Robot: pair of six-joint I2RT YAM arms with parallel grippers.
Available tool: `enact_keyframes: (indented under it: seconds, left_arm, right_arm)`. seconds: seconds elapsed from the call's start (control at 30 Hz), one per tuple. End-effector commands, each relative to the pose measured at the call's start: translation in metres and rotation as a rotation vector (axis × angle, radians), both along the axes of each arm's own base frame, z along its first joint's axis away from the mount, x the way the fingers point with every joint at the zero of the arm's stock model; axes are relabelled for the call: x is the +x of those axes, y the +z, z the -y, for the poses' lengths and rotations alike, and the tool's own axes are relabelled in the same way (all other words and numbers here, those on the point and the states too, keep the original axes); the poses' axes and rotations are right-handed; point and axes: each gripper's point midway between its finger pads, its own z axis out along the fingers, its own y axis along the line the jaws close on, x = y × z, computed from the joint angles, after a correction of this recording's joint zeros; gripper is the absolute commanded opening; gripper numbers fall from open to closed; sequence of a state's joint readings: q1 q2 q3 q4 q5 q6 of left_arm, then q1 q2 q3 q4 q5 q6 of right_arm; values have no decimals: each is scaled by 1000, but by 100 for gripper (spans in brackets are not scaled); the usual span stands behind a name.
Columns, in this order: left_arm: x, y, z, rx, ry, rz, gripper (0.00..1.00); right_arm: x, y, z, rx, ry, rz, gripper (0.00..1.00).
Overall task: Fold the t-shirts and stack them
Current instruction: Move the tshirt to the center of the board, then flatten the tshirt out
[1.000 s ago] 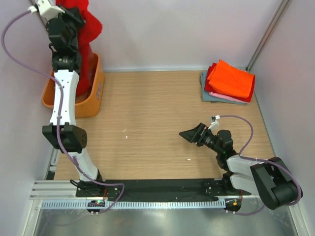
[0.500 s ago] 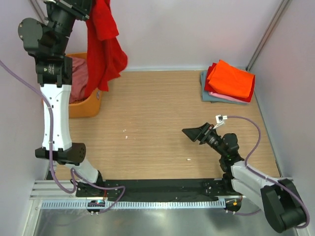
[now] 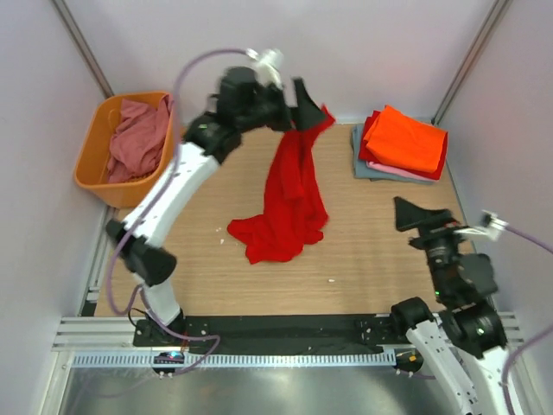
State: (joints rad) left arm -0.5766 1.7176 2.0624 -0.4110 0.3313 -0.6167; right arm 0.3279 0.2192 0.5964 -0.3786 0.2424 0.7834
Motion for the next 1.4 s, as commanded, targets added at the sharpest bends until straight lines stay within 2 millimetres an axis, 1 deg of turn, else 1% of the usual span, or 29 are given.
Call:
enact_keyframes:
  seconds: [0.0, 0.03, 0.07, 0.13, 0.17, 0.23, 0.27, 0.33, 0.37, 0.4, 0.43, 0.47, 0.53, 0.57, 0.6, 0.63, 0.7, 0.73, 0.77, 0.8, 0.83, 0.9, 0.93, 0.97, 1.03, 1.1, 1.23, 1.3, 1.37]
  left_arm:
    - [-49, -180, 37, 540, -103, -338, 100]
    - [-53, -196, 41, 638, -20, -303, 100]
    - [-57, -209, 42, 652, 5, -296, 100]
    - [-68, -210, 43, 584, 9, -305, 100]
    - [-79, -217, 29, 573, 28, -323, 100]
    - [-84, -209, 14, 531, 92, -326, 100]
    - [-92, -208, -10, 534, 152, -318, 100]
    - [-103, -209, -34, 516, 226, -338, 100]
    - [-115, -228, -53, 540, 260, -368, 100]
    - [-123, -212, -73, 486, 308, -338, 100]
    - [-133, -212, -84, 448, 335, -357, 100]
    - [-144, -238, -99, 476, 355, -395, 100]
    - [-166, -255, -123, 428, 390, -440, 100]
    - [-173, -263, -129, 418, 389, -458, 100]
    - [-179, -270, -132, 403, 386, -473, 100]
    - [-190, -290, -141, 411, 384, -494, 100]
    - [-194, -303, -143, 371, 393, -515, 99]
    - [-201, -321, -147, 380, 387, -534, 99]
    - [-202, -327, -147, 358, 393, -551, 99]
    - [-200, -329, -142, 324, 385, -546, 98]
    - [-203, -345, -144, 333, 386, -564, 97]
    - [-200, -351, -136, 284, 386, -573, 96]
    - [-201, -364, -138, 292, 390, -585, 95]
    - [-201, -371, -135, 295, 384, -593, 95]
    - [-200, -379, -133, 282, 387, -597, 94]
    - [-198, -388, -132, 296, 393, -598, 93]
    - [-201, -410, -146, 336, 432, -607, 92]
    - [-202, -414, -149, 323, 439, -600, 92]
    - [-208, -428, -157, 327, 455, -614, 92]
  right_arm:
    - [-32, 6, 59, -126, -248, -133, 100]
    - [-30, 21, 58, -119, -250, -144, 100]
    - [-30, 20, 54, -106, -235, -178, 100]
    - [-20, 31, 39, -75, -179, -205, 100]
    - [-15, 36, 24, -57, -107, -203, 100]
    - [-7, 42, 12, -33, -64, -230, 100]
    - [1, 29, 6, -63, -48, -303, 100]
    - [4, 25, 10, -120, -66, -356, 100]
    - [11, 15, 12, -157, -86, -405, 100]
    - [10, 5, 21, -208, -119, -450, 100]
    - [12, -4, 22, -237, -125, -487, 100]
    - [14, -11, 22, -257, -122, -513, 100]
    - [22, -37, 5, -298, -30, -584, 100]
    - [28, -41, -4, -300, 11, -585, 99]
    - [33, -57, -13, -313, 58, -632, 99]
    - [35, -62, -24, -314, 119, -642, 98]
    - [46, -69, -36, -314, 172, -638, 97]
    - [47, -74, -48, -309, 234, -643, 96]
    - [53, -73, -55, -319, 264, -625, 95]
    - [60, -81, -66, -342, 300, -656, 95]
    - [62, -86, -74, -368, 331, -674, 94]
    - [63, -91, -100, -444, 402, -690, 92]
    - [65, -104, -111, -476, 430, -729, 91]
    - [62, -107, -131, -497, 480, -719, 88]
    - [65, -111, -151, -479, 522, -712, 85]
    - [70, -122, -174, -454, 568, -717, 76]
    - [81, -146, -201, -427, 623, -744, 66]
    - [91, -155, -212, -414, 630, -739, 64]
    - [99, -160, -218, -411, 632, -732, 63]
